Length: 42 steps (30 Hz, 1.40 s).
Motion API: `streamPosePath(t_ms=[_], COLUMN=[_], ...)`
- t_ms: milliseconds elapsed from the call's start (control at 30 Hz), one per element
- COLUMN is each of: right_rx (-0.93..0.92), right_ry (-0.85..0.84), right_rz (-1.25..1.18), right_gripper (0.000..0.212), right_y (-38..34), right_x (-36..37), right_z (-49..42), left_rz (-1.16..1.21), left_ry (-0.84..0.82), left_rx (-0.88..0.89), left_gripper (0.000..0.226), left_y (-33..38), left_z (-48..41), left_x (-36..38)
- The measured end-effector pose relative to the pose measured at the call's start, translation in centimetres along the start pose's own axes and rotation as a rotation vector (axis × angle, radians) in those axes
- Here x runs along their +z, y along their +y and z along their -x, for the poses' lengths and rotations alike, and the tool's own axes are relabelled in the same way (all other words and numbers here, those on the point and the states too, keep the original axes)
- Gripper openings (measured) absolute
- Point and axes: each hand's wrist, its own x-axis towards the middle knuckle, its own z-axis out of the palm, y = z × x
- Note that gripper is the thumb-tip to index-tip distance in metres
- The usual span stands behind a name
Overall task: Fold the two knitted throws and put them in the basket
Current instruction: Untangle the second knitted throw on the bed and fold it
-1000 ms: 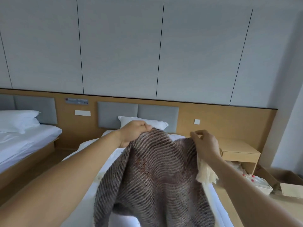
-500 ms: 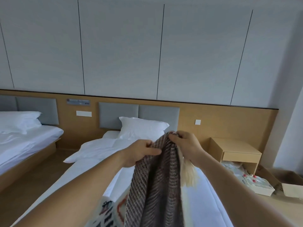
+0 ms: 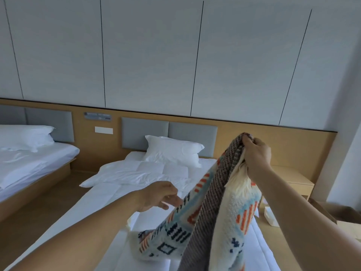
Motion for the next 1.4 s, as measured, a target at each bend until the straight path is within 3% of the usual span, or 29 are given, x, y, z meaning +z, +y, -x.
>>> streamPosePath(t_ms=[100,167,333,400,533,700,800,933,1000,1067,1167,1267,1400], right_rx=[0.011,-0.013,-0.091,-0.079,-0.072,-0.021,0.033,-0.066,-0.076,-0.086,-0.021,0.037,0.067], right_ry=[-0.077,-0.146,-0.251,-0.221,-0.12,-0.075,-0.198,-0.523,-0.704,-0.771,-0.736,-0.68,-0.473], right_rz=[0.019,0.026,-0.025,-0.059,-0.036,0.152,0.301,0.353,0.381,0.446,0.405,0.248,0.025], right_gripper=[0.025,0.022,0.015,0.017,0.023,0.029,0.042,0.064,0.051,0.017,0.029,0.038,0.037], right_y=[-0.1,-0.7,-2.5,-2.7,-1.6,1.5,3.2,3.0,2.9,3.1,3.7,3.4,2.5], right_x=[0.8,1.5,0.9,0.1,-1.2,-2.8,-3.1,-1.3,-0.1,0.8,0.7,0.9,1.4], right_z=[0.8,1.5,2.0,1.5,0.2,-1.5,-0.9,2.8,4.2,5.1,5.2,5.3,4.1], left_rz=[-0.275,-0.336,-0.208,-0.23,-0.099,0.085,0.154,-0.02,-0.081,-0.115,-0.138,0.008,0.063], left_ry=[-0.024,-0.033,0.124,0.139,0.015,0.244,0.263,0.191,0.147,0.124,0.101,0.056,0.044], left_rx=[0.03,0.114,0.307,0.246,0.129,0.21,0.309,0.374,0.407,0.417,0.386,0.305,0.213], left_gripper=[0.03,0.023,0.037,0.032,0.02,0.024,0.024,0.022,0.022,0.023,0.021,0.021,0.029], left_y=[1.7,2.5,2.8,2.2,1.0,2.9,6.0,8.6,9.6,10.1,9.6,8.0,5.1], left_z=[-0.5,-1.3,-3.4,-3.8,-3.4,-3.1,-3.0,-3.2,-3.2,-3.1,-2.6,-2.0,-1.4], left_x=[2.7,5.2,7.2,6.8,5.7,2.3,1.4,2.7,4.1,4.8,4.3,3.6,2.8])
